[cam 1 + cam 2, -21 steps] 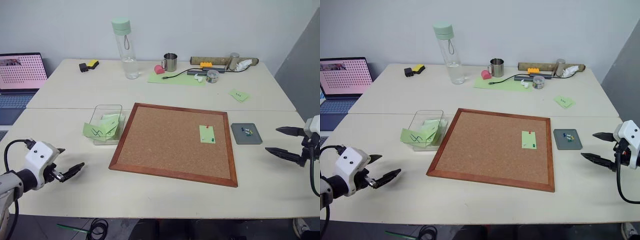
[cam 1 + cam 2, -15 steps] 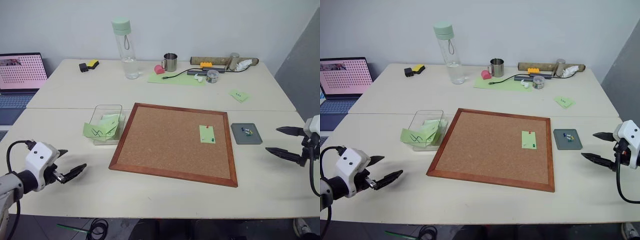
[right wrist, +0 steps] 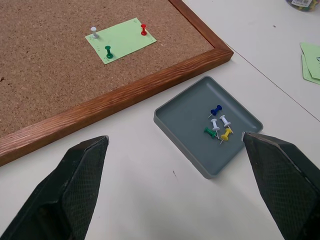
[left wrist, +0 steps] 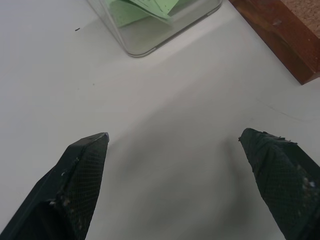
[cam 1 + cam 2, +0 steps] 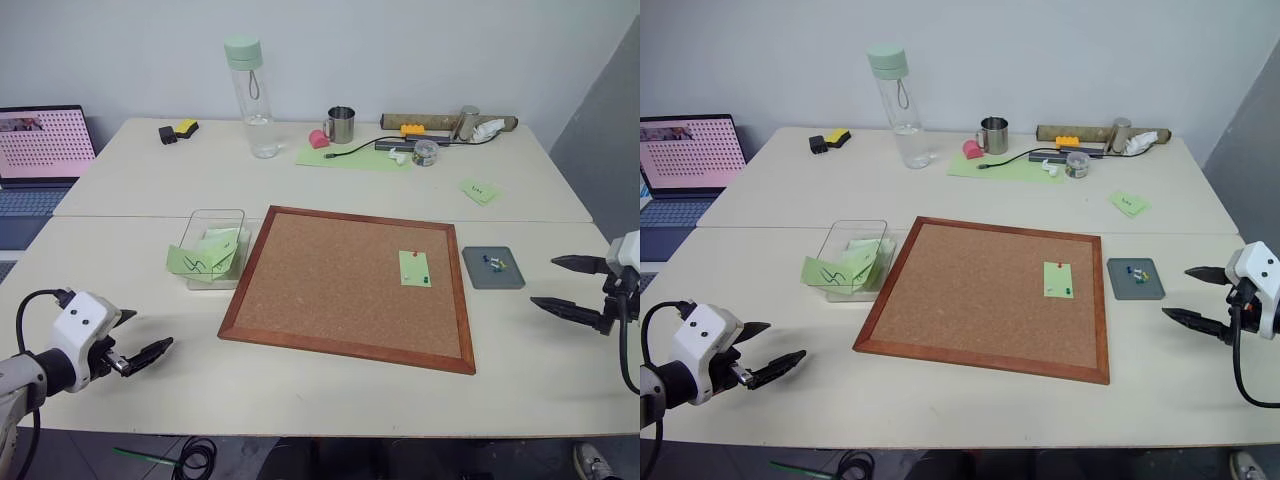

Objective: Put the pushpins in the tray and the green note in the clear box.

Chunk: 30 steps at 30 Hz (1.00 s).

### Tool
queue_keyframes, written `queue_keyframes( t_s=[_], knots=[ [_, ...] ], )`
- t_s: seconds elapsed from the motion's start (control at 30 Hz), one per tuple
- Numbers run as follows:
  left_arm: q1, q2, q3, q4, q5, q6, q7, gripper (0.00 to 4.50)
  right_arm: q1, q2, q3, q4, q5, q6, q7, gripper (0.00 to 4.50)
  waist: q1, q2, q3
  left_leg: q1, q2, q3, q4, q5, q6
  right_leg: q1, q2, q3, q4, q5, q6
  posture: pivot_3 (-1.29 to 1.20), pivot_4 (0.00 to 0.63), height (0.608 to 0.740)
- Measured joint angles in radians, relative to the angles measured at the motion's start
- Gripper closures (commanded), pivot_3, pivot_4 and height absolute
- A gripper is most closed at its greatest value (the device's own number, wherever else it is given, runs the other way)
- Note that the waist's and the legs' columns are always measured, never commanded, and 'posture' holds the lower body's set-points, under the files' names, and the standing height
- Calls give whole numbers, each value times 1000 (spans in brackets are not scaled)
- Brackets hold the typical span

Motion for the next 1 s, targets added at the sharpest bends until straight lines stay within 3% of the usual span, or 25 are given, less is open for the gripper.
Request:
queue_keyframes(
  t_s=[0.23, 0.6, 0.8, 0.97, 1.0],
  knots=[
    [-3, 3, 0, -1, 0, 20, -5, 0, -18, 8, 1, -1, 0, 27, -16, 6, 0, 0, 0, 0, 0, 0, 0, 0, 0, 0, 0, 0, 0, 0, 0, 0, 150, 740],
    [-88, 26, -37, -206, -123, 152, -79, 2168, -31, 34, 18, -118, 11, 91, -45, 0, 1, 0, 0, 0, 0, 0, 1, 0, 0, 0, 0, 0, 0, 0, 0, 0, 150, 740],
    [-300, -6, -228, -333, -172, 237, -58, 3346, -105, 110, 118, -203, 17, 161, -91, 0, 0, 0, 0, 0, 0, 0, 1, 0, 0, 0, 0, 0, 1, 0, 0, 0, 150, 740],
    [-464, -138, -411, -338, -144, 246, 6, 4459, -230, 214, 216, -223, 2, 238, -187, 0, -2, 0, 0, -1, 0, 0, 1, 0, -1, -1, 1, 0, 1, 0, 0, 0, 150, 740],
    [-477, -156, -437, -326, -132, 239, 13, 4482, -243, 230, 232, -222, -5, 244, -201, 0, -2, 0, 0, -1, 0, 0, 1, 0, -1, -1, 1, 0, 1, 0, 0, 0, 150, 740]
  ],
)
